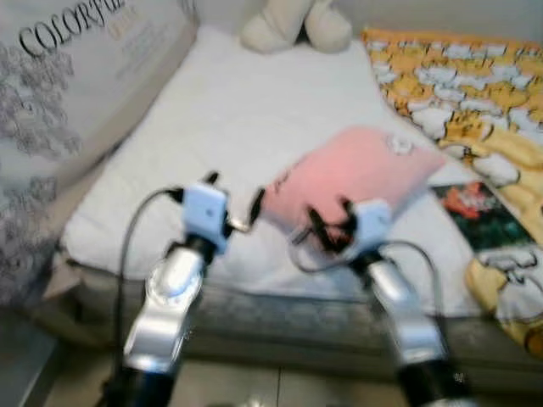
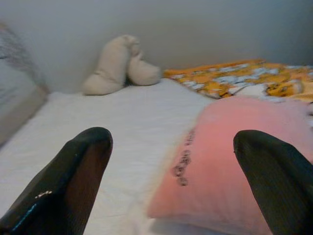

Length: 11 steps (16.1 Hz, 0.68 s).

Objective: Clean up the room

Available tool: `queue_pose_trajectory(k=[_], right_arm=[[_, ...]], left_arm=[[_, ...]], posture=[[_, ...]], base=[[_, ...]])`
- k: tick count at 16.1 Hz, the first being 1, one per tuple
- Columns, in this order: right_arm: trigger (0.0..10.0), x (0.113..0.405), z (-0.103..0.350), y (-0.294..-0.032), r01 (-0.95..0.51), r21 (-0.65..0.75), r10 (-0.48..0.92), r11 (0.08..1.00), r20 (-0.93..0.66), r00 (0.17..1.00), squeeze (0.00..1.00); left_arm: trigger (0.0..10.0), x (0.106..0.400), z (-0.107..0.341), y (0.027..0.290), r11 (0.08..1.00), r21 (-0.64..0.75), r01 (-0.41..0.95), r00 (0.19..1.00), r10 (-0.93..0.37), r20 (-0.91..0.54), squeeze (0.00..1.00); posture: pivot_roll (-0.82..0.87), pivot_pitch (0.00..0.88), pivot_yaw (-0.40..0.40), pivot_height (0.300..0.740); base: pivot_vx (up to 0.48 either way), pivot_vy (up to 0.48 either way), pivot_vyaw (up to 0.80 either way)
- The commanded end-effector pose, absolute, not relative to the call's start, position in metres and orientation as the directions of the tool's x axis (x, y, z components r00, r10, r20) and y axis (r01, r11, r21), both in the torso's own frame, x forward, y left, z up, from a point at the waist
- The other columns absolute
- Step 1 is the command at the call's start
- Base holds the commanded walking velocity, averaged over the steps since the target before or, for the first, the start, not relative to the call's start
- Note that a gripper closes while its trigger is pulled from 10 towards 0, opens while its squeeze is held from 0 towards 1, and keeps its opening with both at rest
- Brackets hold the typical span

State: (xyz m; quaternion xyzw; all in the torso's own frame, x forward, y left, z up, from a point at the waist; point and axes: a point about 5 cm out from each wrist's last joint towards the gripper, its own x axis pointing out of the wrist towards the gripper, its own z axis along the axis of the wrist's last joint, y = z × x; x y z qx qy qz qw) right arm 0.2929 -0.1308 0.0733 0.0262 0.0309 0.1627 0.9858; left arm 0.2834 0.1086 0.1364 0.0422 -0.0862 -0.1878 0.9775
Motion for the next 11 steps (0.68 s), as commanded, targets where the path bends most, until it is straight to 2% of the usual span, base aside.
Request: queue_pose_trajectory(k=[1,3,6,9,11], right_arm=[[10.0,0.294,0.07,-0.128,-0.326,0.064,0.33,0.943,-0.075,0.941,0.0],[10.0,0.299,0.051,-0.129,-0.385,0.07,0.39,0.92,-0.217,0.895,0.0],[10.0,0.299,0.039,-0.121,-0.471,0.074,0.469,0.879,-0.308,0.827,0.0],[10.0,0.301,0.032,-0.126,-0.453,0.041,0.437,0.891,-0.352,0.828,0.0],[10.0,0.306,0.026,-0.139,-0.419,-0.056,0.365,0.906,-0.398,0.842,0.0]], left_arm=[[10.0,0.284,0.135,0.111,0.924,0.126,0.361,0.917,-0.376,0.136,0.0],[10.0,0.284,0.135,0.111,0.921,0.127,0.369,0.914,-0.384,0.129,0.0],[10.0,0.284,0.135,0.112,0.921,0.133,0.367,0.915,-0.383,0.125,0.0],[10.0,0.283,0.135,0.113,0.923,0.133,0.361,0.918,-0.377,0.122,0.0],[10.0,0.282,0.134,0.112,0.922,0.131,0.364,0.918,-0.379,0.118,0.0]], posture=[[0.08,0.0,0.012,0.74],[0.08,0.0,0.018,0.74],[0.1,0.0,0.016,0.74],[0.1,0.0,0.011,0.74],[0.1,0.0,0.012,0.74]], base=[[0.0,0.0,0.0],[0.0,0.0,0.0],[0.0,0.0,0.0],[0.0,0.0,0.0],[0.0,0.0,0.0]])
